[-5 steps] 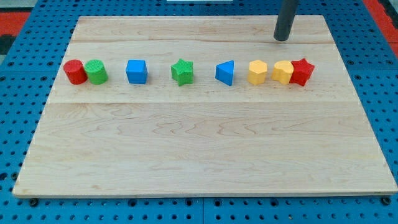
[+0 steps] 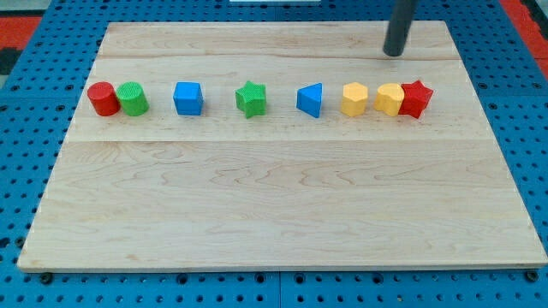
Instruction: Tap the red star
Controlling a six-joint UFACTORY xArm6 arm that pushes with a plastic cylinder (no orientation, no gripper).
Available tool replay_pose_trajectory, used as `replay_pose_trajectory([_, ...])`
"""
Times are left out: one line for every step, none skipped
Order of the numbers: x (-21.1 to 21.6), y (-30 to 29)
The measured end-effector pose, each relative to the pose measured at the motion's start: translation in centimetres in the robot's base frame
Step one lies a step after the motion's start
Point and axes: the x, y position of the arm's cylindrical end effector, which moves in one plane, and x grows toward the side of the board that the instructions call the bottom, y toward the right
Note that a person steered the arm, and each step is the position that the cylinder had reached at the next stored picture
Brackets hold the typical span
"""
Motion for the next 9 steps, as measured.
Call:
replay_pose_trajectory([0.4, 5.6])
replay_pose_trajectory([5.2, 6.0])
replay_pose_trajectory([9.1, 5.5])
replay_pose_trajectory([9.1, 5.5])
replay_pose_trajectory([9.1, 5.5])
replay_pose_trajectory([9.1, 4.7])
replay_pose_trajectory([9.0, 4.3])
replay_pose_trajectory([8.9, 4.3])
replay_pose_trajectory([8.9, 4.3])
